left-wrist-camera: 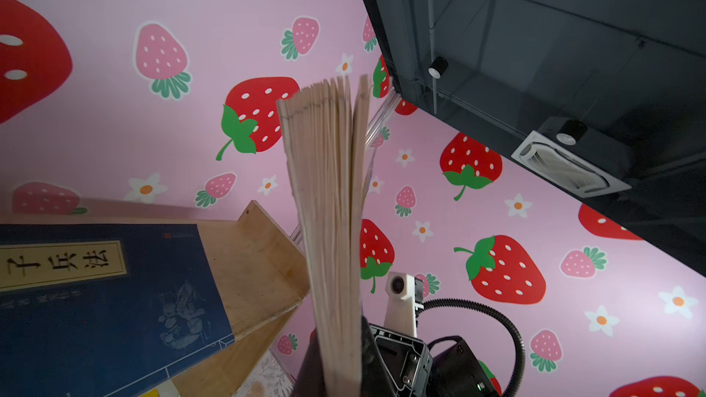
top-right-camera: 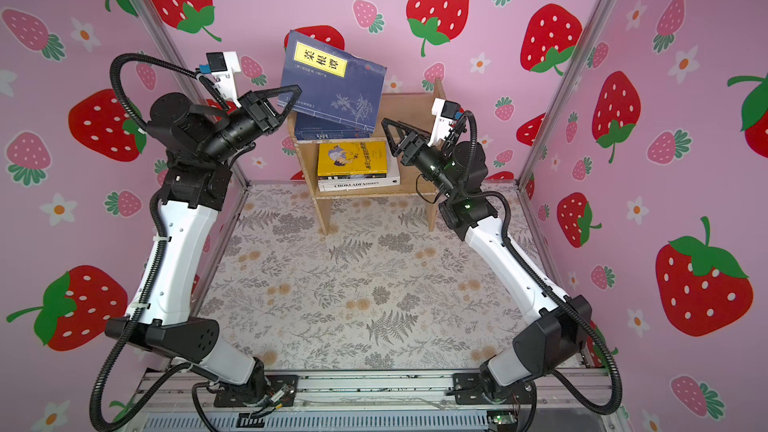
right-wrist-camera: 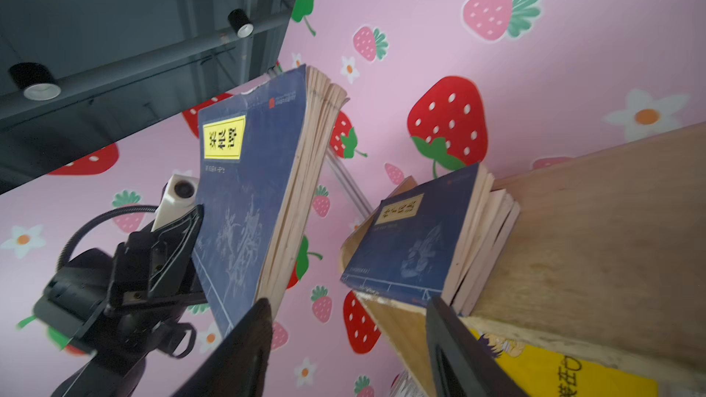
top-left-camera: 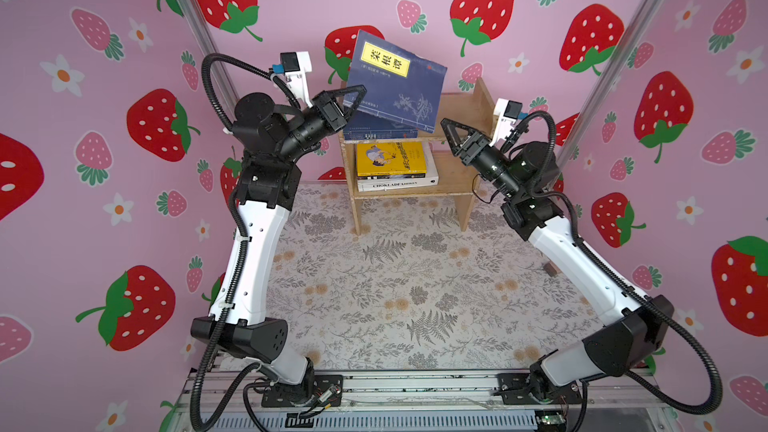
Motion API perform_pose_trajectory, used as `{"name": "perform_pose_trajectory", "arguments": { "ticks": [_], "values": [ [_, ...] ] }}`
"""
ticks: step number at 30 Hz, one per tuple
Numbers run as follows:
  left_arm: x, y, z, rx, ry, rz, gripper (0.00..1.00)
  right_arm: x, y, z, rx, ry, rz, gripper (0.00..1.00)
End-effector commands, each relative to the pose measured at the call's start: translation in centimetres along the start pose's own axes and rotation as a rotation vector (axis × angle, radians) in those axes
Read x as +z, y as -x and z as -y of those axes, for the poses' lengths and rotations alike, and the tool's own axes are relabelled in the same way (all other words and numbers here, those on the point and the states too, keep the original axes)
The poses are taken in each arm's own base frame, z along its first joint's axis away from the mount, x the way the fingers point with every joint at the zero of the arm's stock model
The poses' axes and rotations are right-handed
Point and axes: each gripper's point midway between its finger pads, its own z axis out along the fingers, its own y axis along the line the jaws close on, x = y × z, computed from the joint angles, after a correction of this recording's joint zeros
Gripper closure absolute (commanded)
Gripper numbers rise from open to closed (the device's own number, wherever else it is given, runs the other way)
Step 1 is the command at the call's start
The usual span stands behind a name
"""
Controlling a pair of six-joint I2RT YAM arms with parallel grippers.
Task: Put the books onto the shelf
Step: 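Carry the dark blue book over the top tier's blue book stack, then lower the dark blue book flat onto the blue stack with both grippers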
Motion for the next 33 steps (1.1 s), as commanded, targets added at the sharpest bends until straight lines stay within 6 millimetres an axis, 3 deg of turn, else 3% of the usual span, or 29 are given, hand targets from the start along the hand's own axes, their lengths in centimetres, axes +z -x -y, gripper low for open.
{"name": "perform_pose_trajectory", "arguments": {
  "ticks": [1, 8, 15, 24, 33],
  "values": [
    [0.1, 2.8, -1.2, -0.086, 0.054, 0.09, 1.0, 1.2, 1.9, 1.0, -0.168, -0.135, 0.119, 0.31],
    [0.3, 1.9, -6.0, -0.199, 0.172, 0.082, 1.0, 4.0, 0.2, 0.5, -0.433, -0.213, 0.126, 0.19],
    [0.5, 1.4, -8.0, -0.235, 0.216, 0.088, 1.0, 5.5, -0.2, 1.4, -0.43, -0.227, 0.14, 0.2],
    [1.9, -0.4, -11.1, -0.336, 0.22, 0.036, 1.0, 5.6, 0.7, 2.6, -0.388, -0.28, 0.187, 0.22],
    [2.0, -1.6, -12.7, -0.372, 0.248, 0.017, 1.0, 6.7, 0.2, 3.2, -0.365, -0.276, 0.176, 0.21]
  ]
}}
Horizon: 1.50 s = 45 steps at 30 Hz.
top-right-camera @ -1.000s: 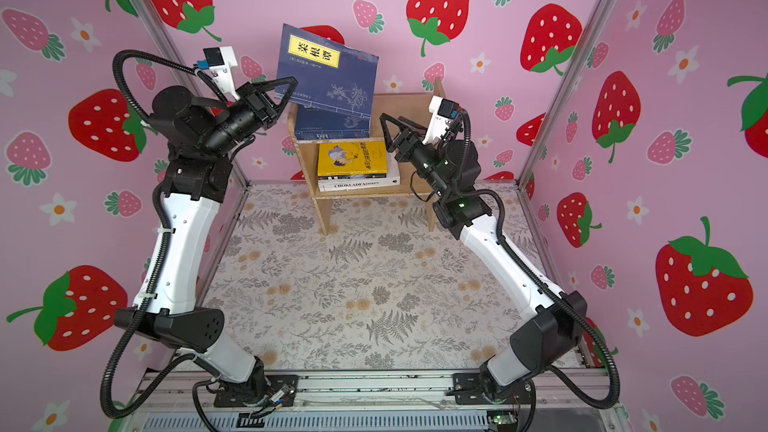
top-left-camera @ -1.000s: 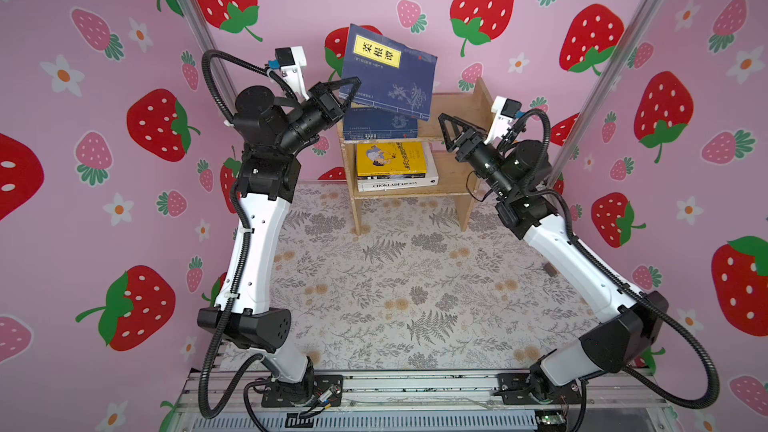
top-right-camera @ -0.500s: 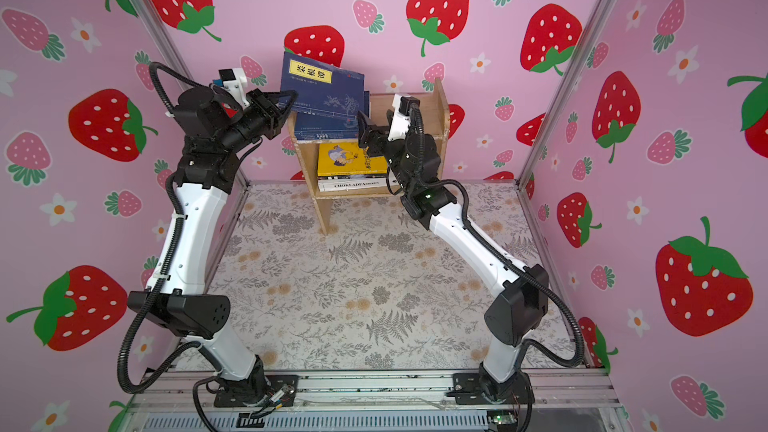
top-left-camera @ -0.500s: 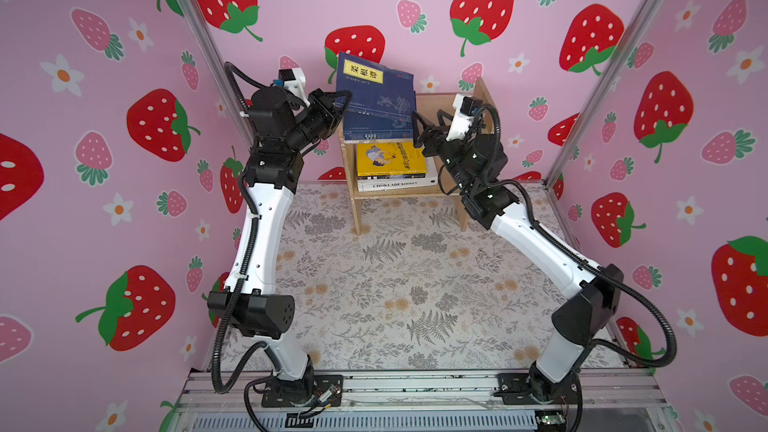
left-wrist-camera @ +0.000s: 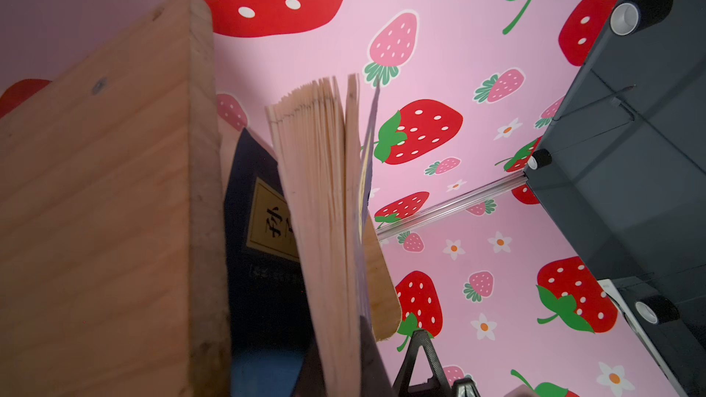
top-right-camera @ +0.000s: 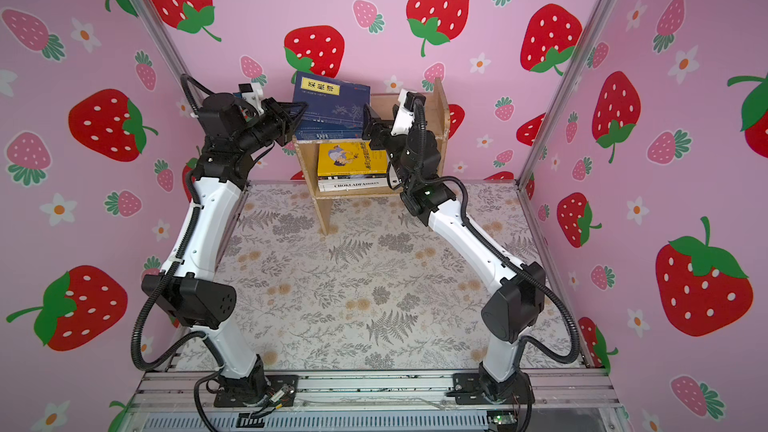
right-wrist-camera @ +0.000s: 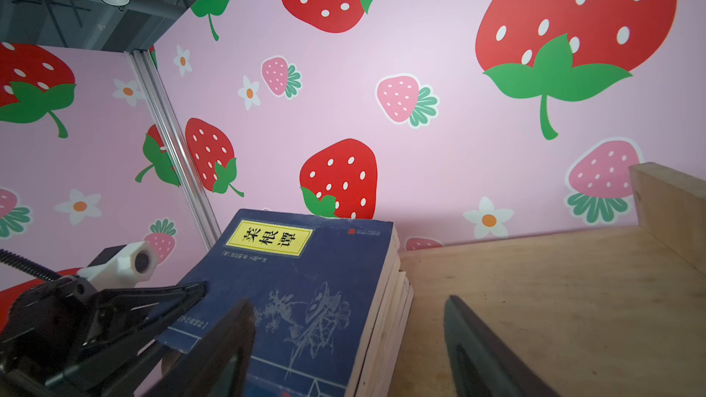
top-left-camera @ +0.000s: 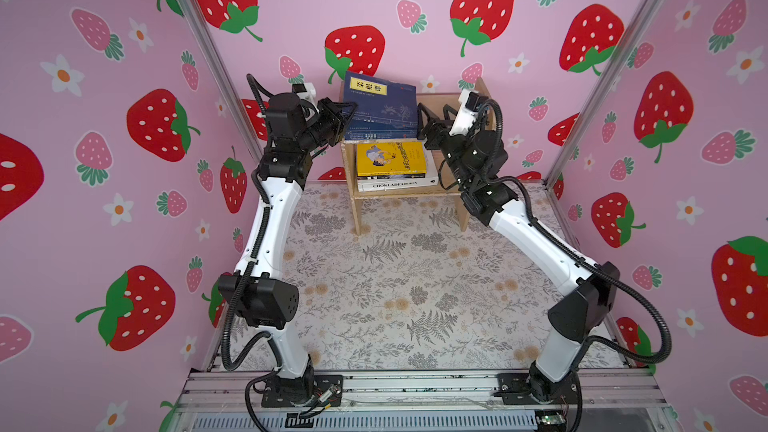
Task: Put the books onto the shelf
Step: 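Lower the dark blue book flat onto the blue stack with both grippers, then press the dark blue book square on the stack with both grippers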
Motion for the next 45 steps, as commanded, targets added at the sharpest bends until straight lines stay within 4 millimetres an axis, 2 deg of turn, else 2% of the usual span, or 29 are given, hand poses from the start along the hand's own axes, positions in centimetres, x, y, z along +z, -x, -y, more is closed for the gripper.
{"name": "perform_pose_trajectory", "arguments": {
  "ticks": [1, 7, 19, 26, 37, 42, 45],
  "values": [
    [-0.8, 0.3, 2.5, 0.03, -0.071, 0.006, 1.0, 0.8, 0.5, 0.0, 0.014, 0.0, 0.022, 0.21],
    [-1.1, 0.0, 2.1, 0.008, -0.077, -0.008, 1.0, 2.2, -1.0, -0.5, -0.008, 0.022, -0.027, 0.22],
    [-2.1, -0.2, 1.7, -0.01, -0.077, -0.002, 1.0, 2.8, -1.9, -0.5, -0.005, 0.023, -0.046, 0.23],
    [-1.7, -0.4, 0.8, -0.039, -0.071, -0.007, 1.0, 3.5, -3.3, -0.6, 0.001, 0.028, -0.07, 0.25],
    [-1.7, -0.6, 0.2, -0.034, -0.042, -0.011, 1.0, 4.5, -5.6, 0.2, -0.087, -0.031, -0.127, 0.25],
    [-1.9, -0.5, 0.3, -0.026, -0.037, -0.006, 0.76, 4.7, -5.7, 0.7, -0.112, -0.061, -0.143, 0.26],
    [-2.1, -0.3, 0.5, -0.012, -0.028, 0.003, 0.58, 4.7, -5.8, 0.9, -0.116, -0.069, -0.148, 0.26]
  ]
}}
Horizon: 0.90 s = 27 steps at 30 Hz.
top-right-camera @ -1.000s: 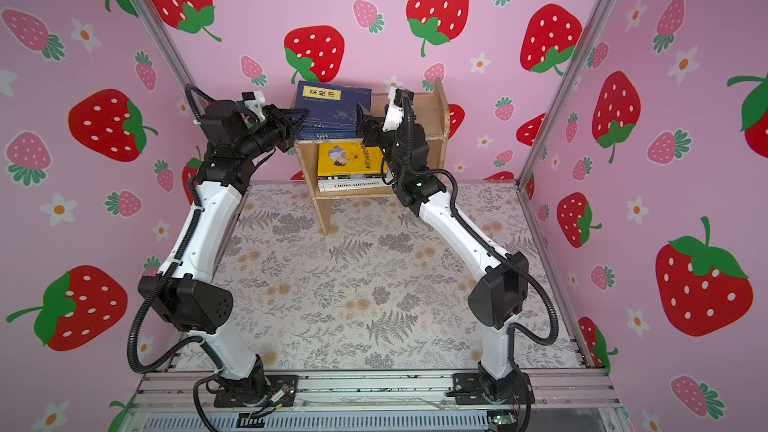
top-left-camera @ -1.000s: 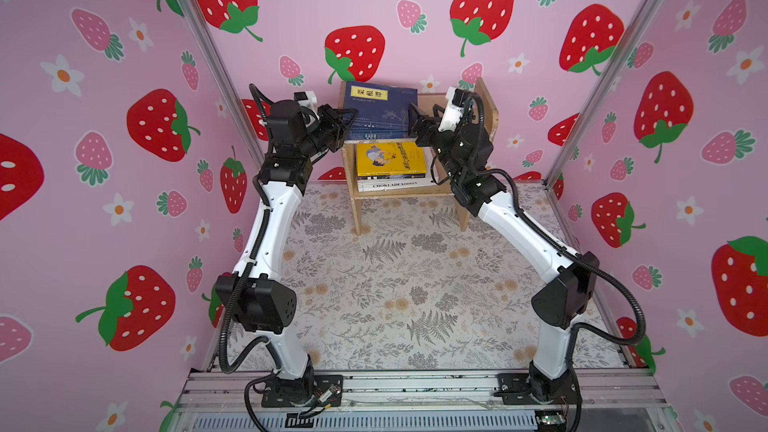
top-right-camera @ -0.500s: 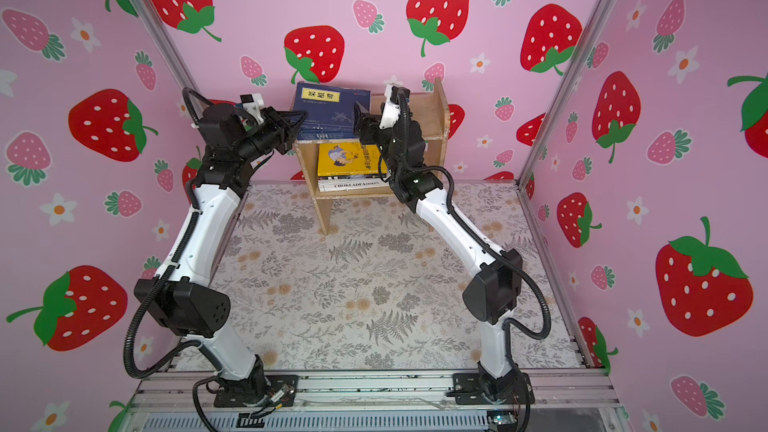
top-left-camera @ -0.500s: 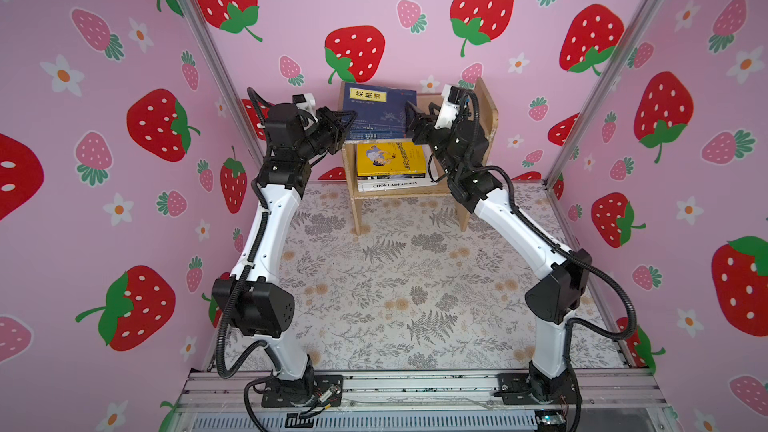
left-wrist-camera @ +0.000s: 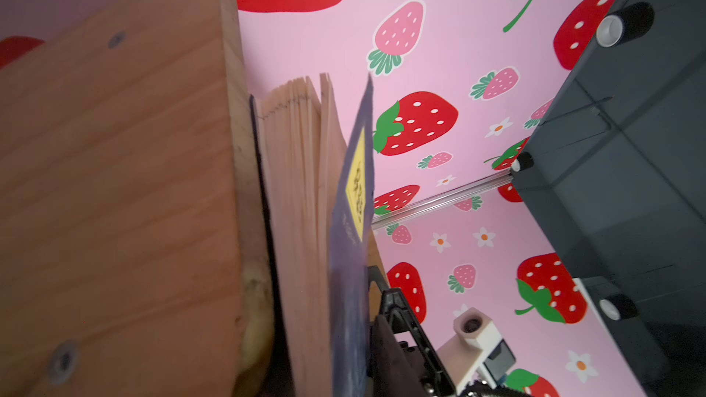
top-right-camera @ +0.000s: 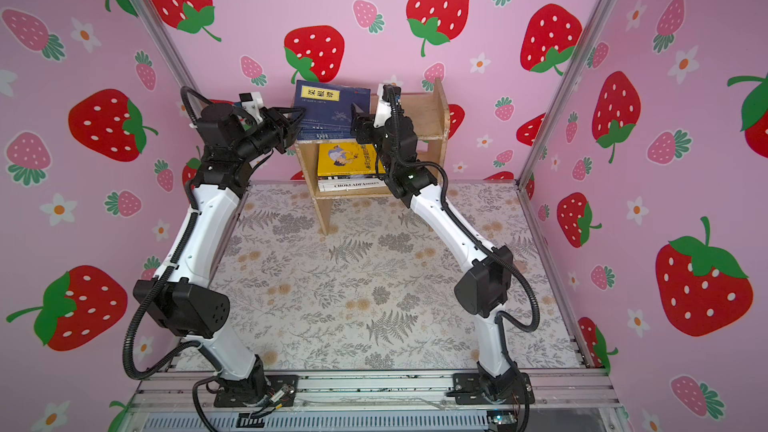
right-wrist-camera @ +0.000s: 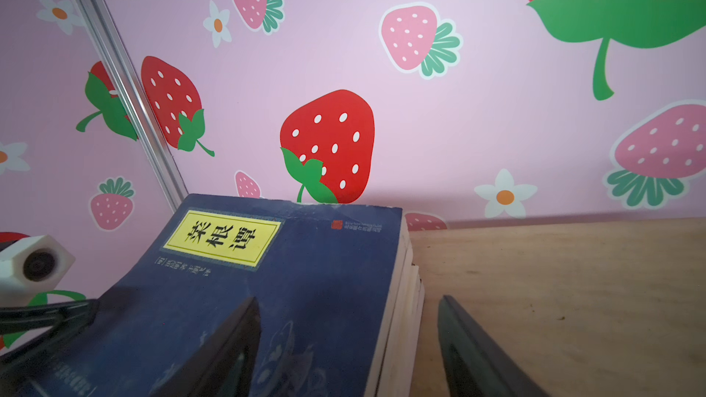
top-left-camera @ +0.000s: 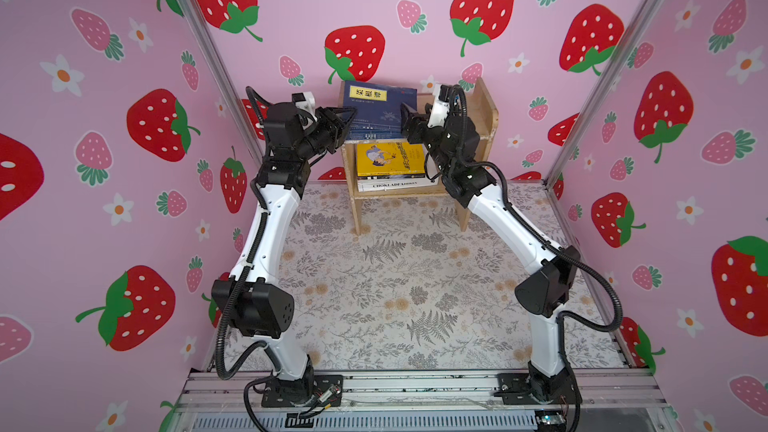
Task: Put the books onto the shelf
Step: 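Press the dark blue book square on the stack with both grippers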
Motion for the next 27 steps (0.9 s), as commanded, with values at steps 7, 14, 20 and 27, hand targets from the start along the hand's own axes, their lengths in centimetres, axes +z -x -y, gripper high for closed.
{"name": "perform_pose_trajectory", "arguments": {
  "ticks": [7, 14, 20, 27],
  "values": [
    [-1.8, 1.0, 0.7, 0.046, 0.047, 0.041, 0.37, 0.2, -0.8, 0.7, -0.04, -0.045, -0.024, 0.26],
    [-3.1, 4.0, 1.2, 0.081, 0.073, 0.086, 0.25, 0.3, -1.3, 1.1, -0.03, -0.06, -0.035, 0.27],
    [-3.9, 6.7, -0.3, 0.11, 0.126, 0.101, 0.22, 0.2, -0.9, 1.2, -0.026, -0.071, -0.028, 0.28],
    [-4.3, 5.2, 0.2, 0.28, 0.146, 0.045, 0.22, -0.2, 0.0, 1.9, -0.007, -0.114, -0.017, 0.28]
  ]
}}
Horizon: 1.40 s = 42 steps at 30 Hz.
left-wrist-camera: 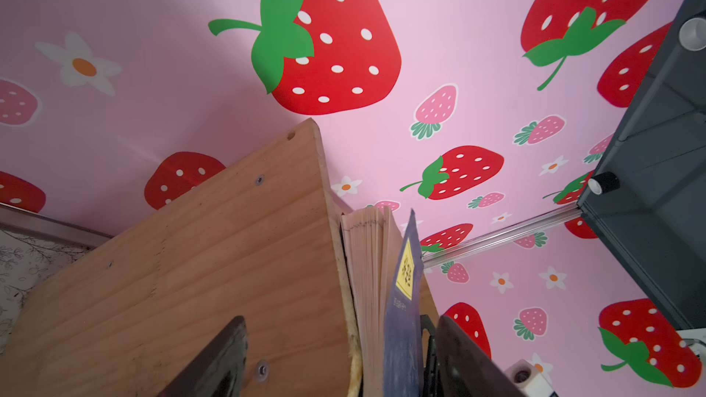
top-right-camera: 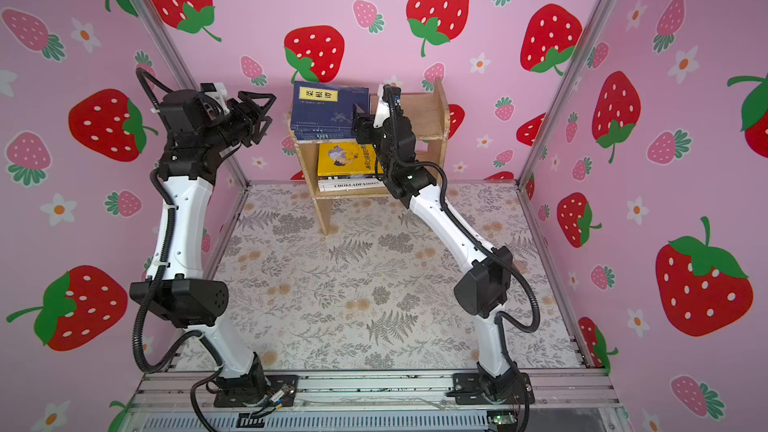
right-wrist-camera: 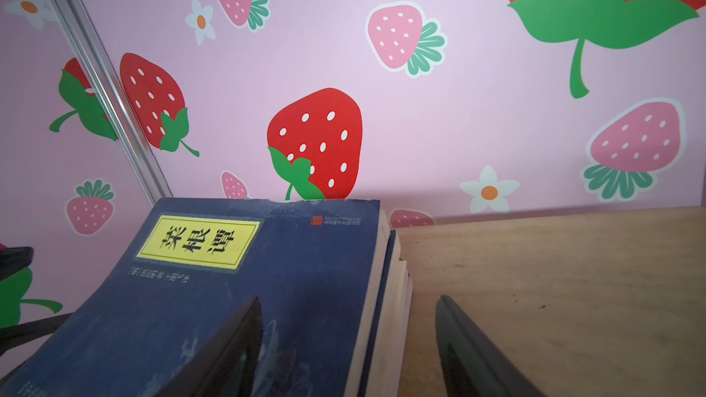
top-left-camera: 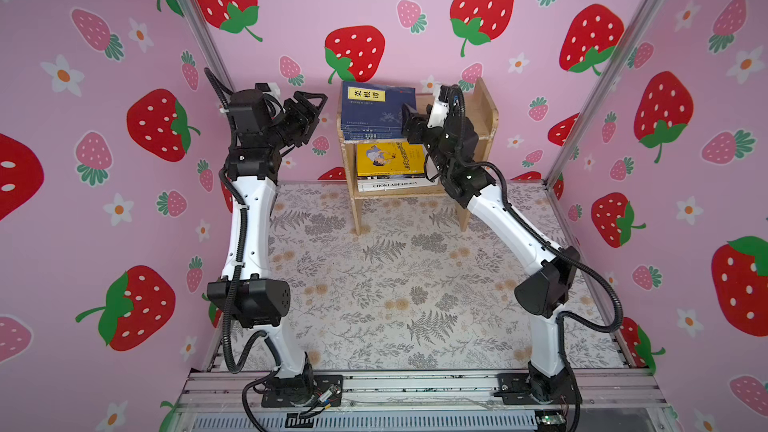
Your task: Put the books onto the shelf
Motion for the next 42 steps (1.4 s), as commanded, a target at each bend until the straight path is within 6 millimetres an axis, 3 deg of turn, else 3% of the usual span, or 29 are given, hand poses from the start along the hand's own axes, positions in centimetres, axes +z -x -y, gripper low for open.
{"name": "perform_pose_trajectory", "arguments": {
  "ticks": [1, 8, 21, 28, 35, 37, 42],
  "values": [
    [-1.4, -0.9, 2.9, 0.169, -0.027, -0.02, 0.22, -0.2, 0.0, 1.1, -0.004, -0.066, -0.017, 0.27],
    [-0.7, -2.0, 3.1, 0.281, 0.04, -0.027, 0.22, -0.3, 0.4, 1.3, 0.012, -0.077, -0.01, 0.27],
    [3.2, -2.3, -0.7, 0.303, 0.139, -0.032, 0.29, -1.1, 0.6, 0.7, 0.042, -0.041, -0.015, 0.27],
    [4.5, -3.0, -1.8, 0.332, 0.171, -0.034, 0.3, -2.3, 1.6, 0.5, 0.047, -0.016, 0.014, 0.26],
    [2.4, -1.4, 0.2, 0.362, 0.151, 0.053, 0.26, -2.1, 2.8, -0.4, -0.002, 0.019, 0.042, 0.24],
    [1.3, -0.8, 1.3, 0.372, 0.135, 0.08, 0.25, -2.3, 4.1, -0.8, -0.034, 0.032, 0.067, 0.23],
    [-2.4, 0.9, 4.3, 0.402, 0.1, 0.161, 0.21, -4.1, 9.6, -1.2, -0.105, 0.03, 0.18, 0.18]
  ]
}}
